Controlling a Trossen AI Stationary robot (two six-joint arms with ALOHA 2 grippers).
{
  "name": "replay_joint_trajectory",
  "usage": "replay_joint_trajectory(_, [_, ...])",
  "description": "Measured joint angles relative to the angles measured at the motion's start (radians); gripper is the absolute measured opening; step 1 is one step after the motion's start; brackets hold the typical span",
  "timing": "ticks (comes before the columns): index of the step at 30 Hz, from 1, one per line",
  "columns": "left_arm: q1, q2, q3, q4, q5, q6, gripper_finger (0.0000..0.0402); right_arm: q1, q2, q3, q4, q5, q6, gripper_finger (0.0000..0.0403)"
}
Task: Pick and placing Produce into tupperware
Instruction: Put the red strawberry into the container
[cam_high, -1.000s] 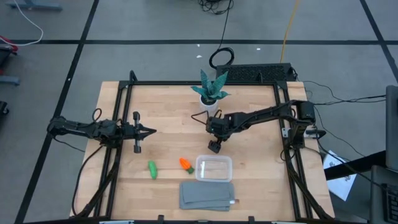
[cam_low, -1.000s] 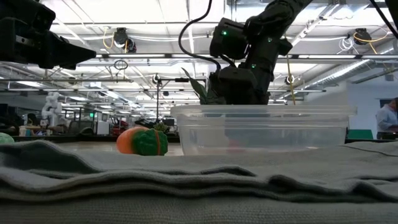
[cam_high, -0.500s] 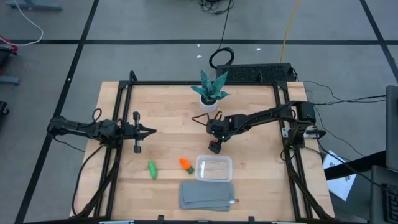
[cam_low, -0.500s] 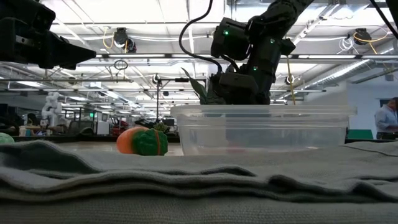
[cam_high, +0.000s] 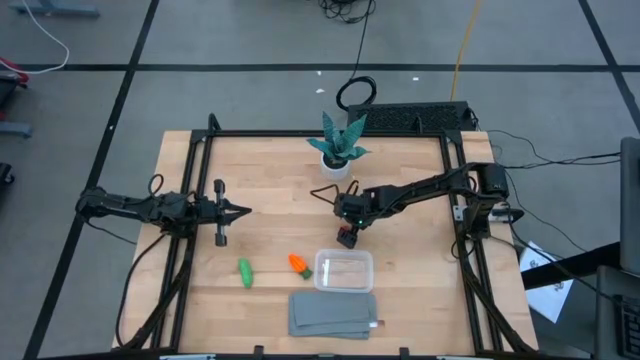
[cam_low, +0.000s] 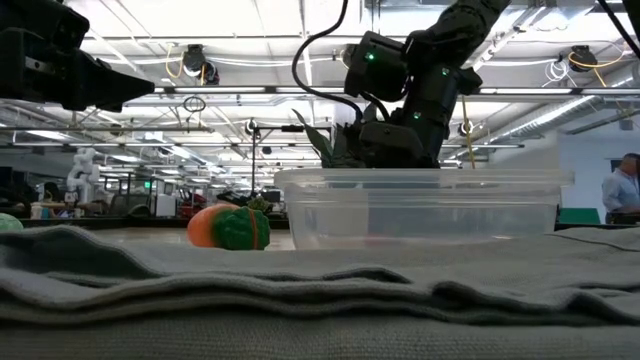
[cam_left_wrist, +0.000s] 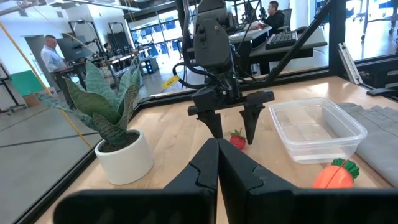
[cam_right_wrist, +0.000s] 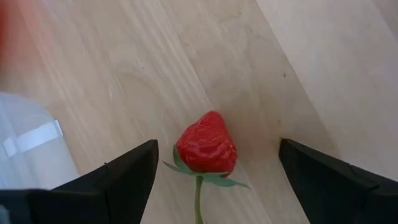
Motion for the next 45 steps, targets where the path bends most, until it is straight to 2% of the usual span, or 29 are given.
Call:
replay_joint_trajectory(26, [0.0, 0.0, 0.0, -0.001, 0.0, -0.005, 0.001, 0.006, 0.004, -0.002, 0.041, -0.032, -0.051, 0.0138])
replay_joint_trajectory(40, [0.0, 0.0, 0.0, -0.001, 0.0, -0.005, 0.001, 0.002, 0.002, 0.0, 0.016, -0.06, -0.057, 0.0136])
replay_joint_trajectory(45, [0.0, 0.0, 0.0, -0.001, 0.0, -0.005, 0.001, -0.001, 0.002, 0.043, -0.049, -0.06, -0.09, 0.0136])
